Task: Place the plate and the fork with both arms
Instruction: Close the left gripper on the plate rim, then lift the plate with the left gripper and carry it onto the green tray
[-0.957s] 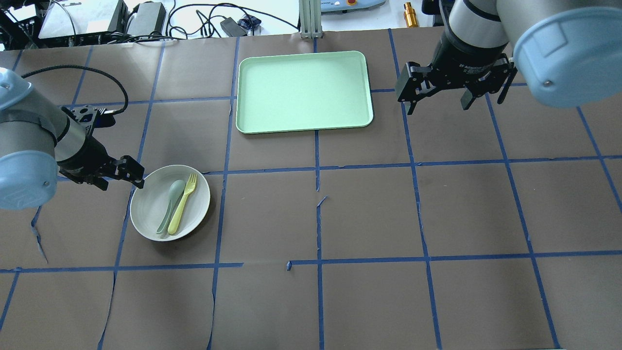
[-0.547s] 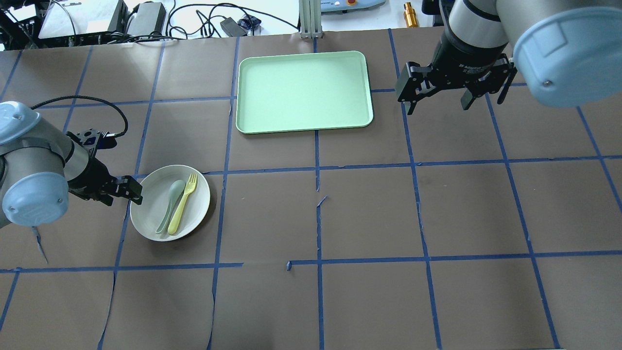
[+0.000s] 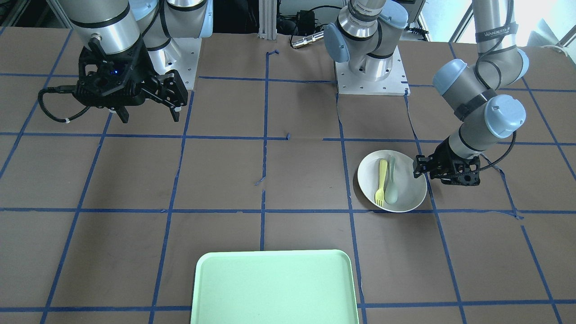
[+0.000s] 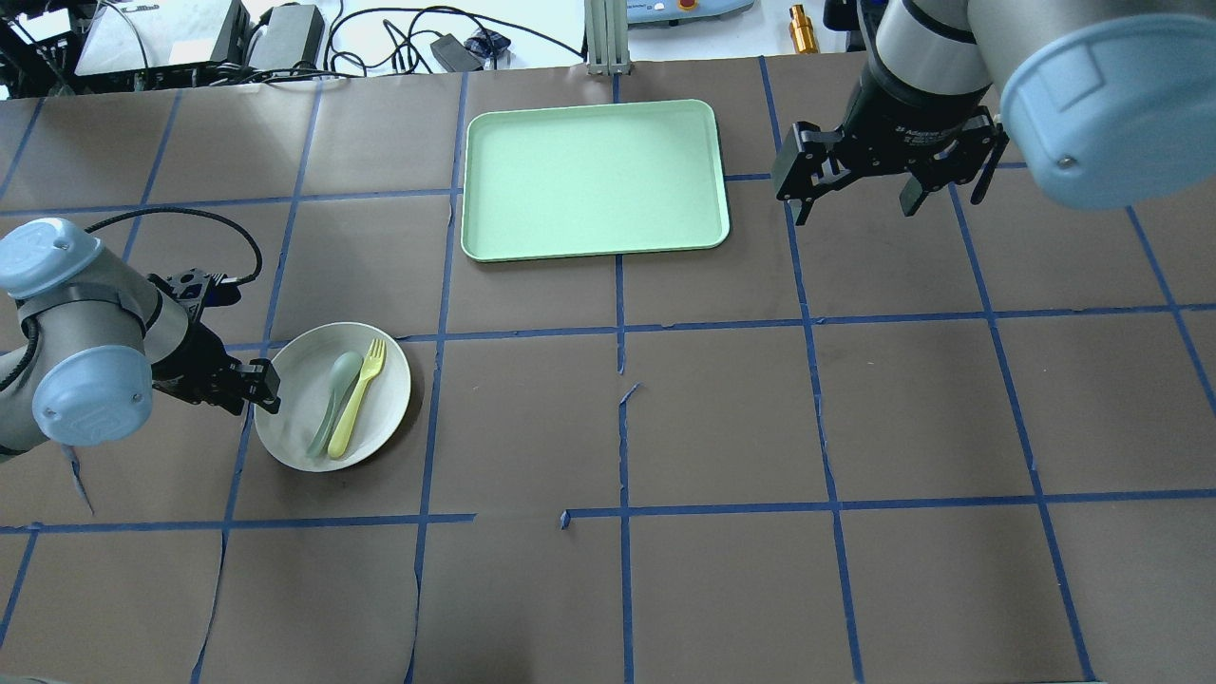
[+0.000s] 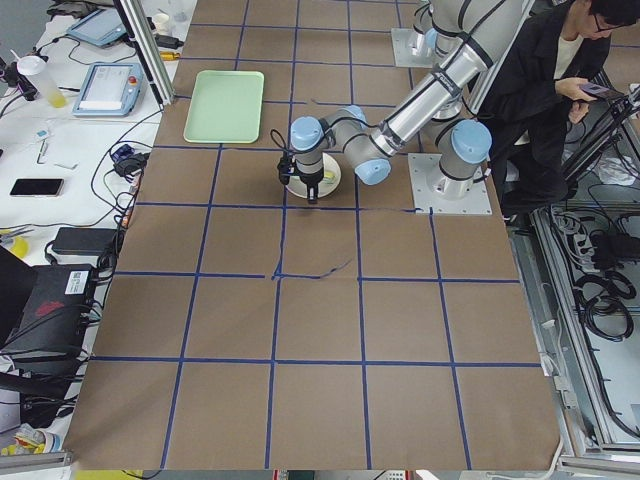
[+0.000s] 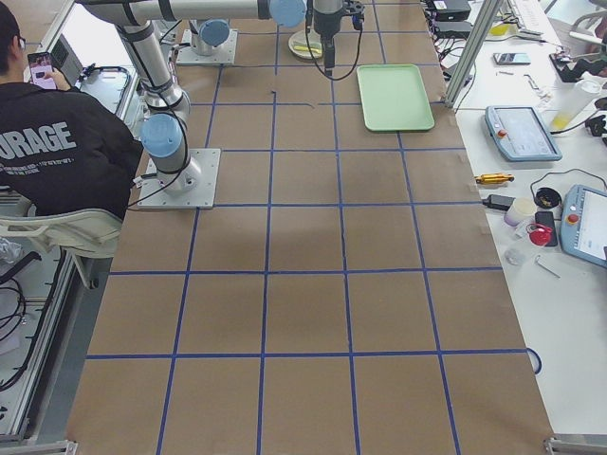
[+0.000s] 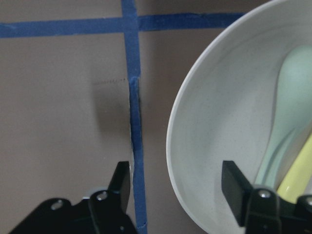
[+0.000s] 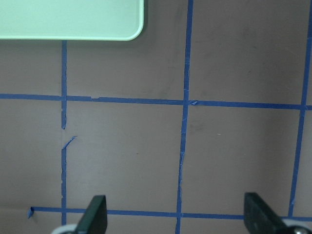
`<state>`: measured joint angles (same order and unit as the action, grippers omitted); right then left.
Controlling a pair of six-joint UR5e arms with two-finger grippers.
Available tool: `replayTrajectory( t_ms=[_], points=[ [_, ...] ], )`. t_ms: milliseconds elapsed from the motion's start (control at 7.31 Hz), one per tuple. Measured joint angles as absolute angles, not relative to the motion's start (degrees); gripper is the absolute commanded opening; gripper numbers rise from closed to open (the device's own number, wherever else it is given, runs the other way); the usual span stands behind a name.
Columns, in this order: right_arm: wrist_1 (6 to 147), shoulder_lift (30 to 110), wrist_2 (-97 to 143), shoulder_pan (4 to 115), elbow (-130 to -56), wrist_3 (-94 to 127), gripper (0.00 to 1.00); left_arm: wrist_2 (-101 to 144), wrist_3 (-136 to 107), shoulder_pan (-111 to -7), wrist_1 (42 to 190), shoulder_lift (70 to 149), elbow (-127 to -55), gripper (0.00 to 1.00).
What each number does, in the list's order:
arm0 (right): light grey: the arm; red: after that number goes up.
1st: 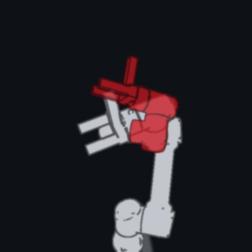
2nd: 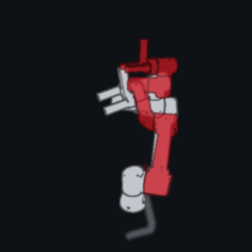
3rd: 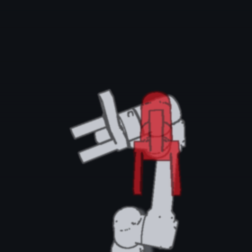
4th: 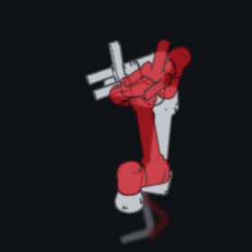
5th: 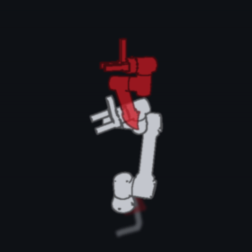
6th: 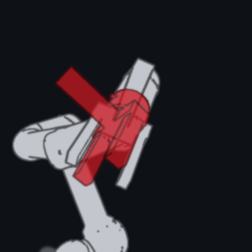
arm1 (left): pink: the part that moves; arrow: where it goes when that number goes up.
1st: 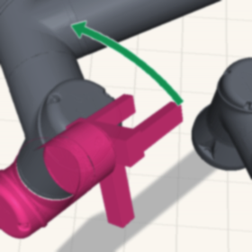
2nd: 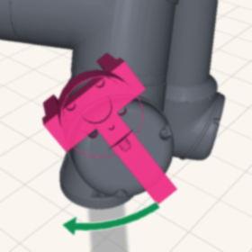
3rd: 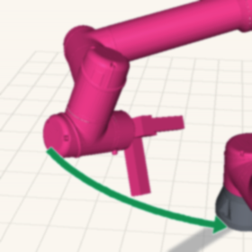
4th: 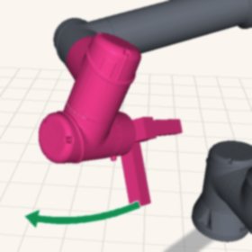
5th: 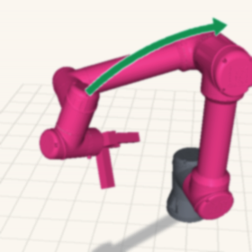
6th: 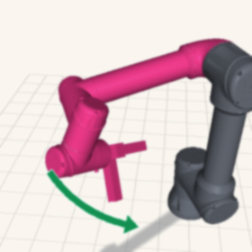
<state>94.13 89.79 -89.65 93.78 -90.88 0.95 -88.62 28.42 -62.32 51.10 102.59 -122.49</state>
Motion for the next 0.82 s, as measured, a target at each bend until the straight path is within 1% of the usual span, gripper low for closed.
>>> replayTrajectory(
  t_ms=[137, 410, 821],
  points=[
    [94.13, 89.77, -89.65, 93.78, -90.88, 0.91, 1.00, -88.64, 28.34, -62.32, 50.93, 103.04, -122.53, 0.09],
    [94.13, 89.74, -89.65, 93.78, -90.86, 0.88, 1.00, -88.38, 28.01, -62.32, 50.76, 103.41, -122.47, 0.00],
    [94.13, 89.74, -89.65, 93.78, -90.80, 0.90, 1.00, -85.07, 27.49, -62.26, 51.02, 103.39, -121.13, 0.00]
  ],
)
